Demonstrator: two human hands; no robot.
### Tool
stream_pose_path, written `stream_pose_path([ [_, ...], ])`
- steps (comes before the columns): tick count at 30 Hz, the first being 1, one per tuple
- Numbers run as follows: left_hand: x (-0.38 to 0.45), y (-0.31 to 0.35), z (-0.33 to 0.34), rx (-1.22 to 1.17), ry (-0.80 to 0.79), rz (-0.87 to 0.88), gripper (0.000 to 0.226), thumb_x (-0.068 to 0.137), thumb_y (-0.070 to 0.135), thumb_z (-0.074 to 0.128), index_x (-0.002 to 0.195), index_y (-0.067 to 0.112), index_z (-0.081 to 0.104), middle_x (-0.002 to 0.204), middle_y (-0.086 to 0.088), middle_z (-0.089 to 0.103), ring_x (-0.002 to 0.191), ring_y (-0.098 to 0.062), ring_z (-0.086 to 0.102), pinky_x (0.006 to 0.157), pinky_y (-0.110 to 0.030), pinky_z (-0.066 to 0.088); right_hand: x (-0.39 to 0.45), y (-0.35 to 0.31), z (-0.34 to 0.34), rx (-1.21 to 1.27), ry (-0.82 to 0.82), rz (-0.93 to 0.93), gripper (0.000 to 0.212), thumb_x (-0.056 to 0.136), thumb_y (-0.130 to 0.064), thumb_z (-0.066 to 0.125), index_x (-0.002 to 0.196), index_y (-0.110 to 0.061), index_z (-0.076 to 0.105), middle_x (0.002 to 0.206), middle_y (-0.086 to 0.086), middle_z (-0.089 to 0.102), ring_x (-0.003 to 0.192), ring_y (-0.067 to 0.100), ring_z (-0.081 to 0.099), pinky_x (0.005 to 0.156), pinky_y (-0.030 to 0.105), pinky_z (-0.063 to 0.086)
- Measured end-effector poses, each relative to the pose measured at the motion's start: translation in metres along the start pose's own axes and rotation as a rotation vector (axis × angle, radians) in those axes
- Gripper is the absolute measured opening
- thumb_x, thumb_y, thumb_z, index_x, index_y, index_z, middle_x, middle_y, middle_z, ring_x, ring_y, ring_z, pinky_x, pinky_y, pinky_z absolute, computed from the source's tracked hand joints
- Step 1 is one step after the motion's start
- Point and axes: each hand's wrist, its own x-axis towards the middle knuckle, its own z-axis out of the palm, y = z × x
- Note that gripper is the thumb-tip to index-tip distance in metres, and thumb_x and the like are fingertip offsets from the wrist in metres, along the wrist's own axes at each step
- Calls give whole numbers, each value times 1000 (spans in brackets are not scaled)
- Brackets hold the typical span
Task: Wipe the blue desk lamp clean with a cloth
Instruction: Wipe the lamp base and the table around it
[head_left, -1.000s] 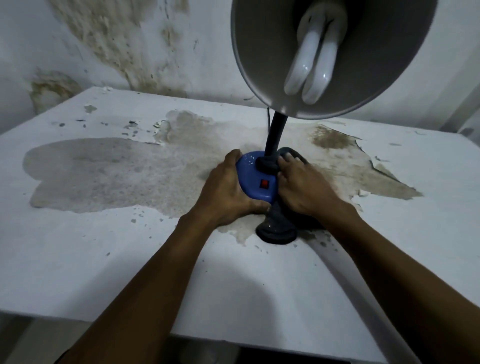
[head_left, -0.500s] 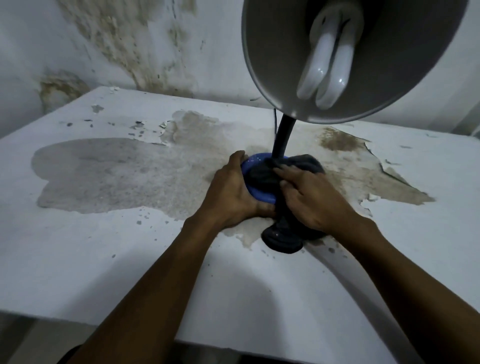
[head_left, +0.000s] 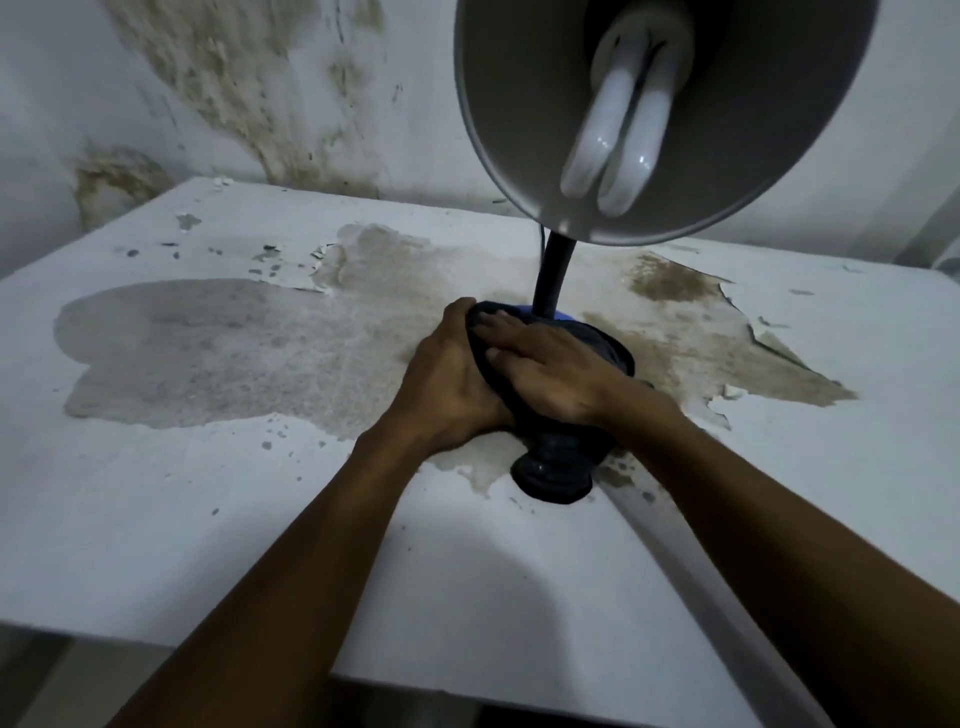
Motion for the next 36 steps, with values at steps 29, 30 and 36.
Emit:
stream_pose_path([
  [29,-8,20,10,118,77,-155,116,34,53,89,134,23,37,123,0,54,109,-21,55,88,-37,54,-81,9,5,4,136,295,50,100,-13,34,149,-4,36,161,22,20,142,41,33,113,47,34],
  [30,-9,22,11,129,83,-159,115,35,54,88,133,22,37,121,1,53,108,-22,54,86,-36,53,-84,10,5,19,140,293,49,101,-14,34,149,-4,35,162,19,20,144,39,30,115,46,32],
  [36,-19,46,45,231,238,-159,90,55,47,85,124,6,45,113,-8,60,108,-30,52,77,-34,48,-58,28,-10,110,197,376,31,103,-19,39,110,1,61,128,27,55,116,39,53,92,36,40],
])
